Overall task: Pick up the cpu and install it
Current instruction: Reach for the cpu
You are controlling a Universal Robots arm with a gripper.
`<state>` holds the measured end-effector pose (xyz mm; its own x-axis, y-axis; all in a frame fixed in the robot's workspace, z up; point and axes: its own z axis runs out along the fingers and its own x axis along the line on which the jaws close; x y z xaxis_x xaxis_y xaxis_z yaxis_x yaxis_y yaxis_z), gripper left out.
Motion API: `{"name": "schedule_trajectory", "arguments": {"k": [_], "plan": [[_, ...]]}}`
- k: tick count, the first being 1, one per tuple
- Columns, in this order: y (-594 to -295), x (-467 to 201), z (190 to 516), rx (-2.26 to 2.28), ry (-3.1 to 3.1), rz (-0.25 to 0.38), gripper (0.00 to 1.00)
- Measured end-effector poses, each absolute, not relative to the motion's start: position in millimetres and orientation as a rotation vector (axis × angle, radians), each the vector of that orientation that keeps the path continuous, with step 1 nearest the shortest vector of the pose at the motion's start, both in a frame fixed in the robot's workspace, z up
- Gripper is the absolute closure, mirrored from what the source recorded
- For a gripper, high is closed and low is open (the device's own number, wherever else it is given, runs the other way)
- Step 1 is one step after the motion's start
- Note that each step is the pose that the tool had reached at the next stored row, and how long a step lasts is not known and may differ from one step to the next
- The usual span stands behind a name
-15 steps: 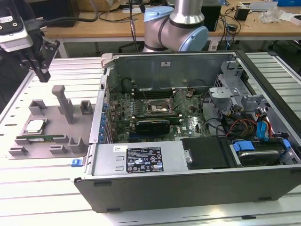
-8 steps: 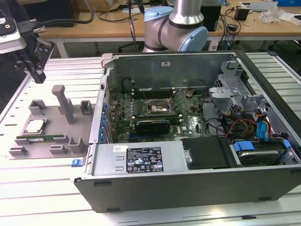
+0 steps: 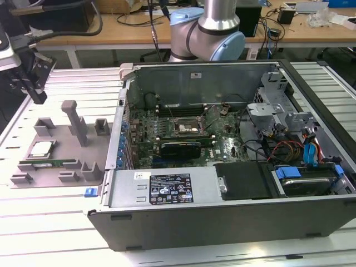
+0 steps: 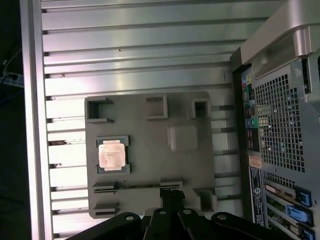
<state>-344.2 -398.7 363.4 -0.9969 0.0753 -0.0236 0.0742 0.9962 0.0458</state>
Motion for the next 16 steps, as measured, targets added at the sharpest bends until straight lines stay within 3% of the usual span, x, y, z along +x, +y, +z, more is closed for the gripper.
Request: {"name": "schedule_trajectory", "arguments": {"k": [16], "plan": [[-391.3,-359.7,337.4,0.117,3.113,0.07,0.89]]}}
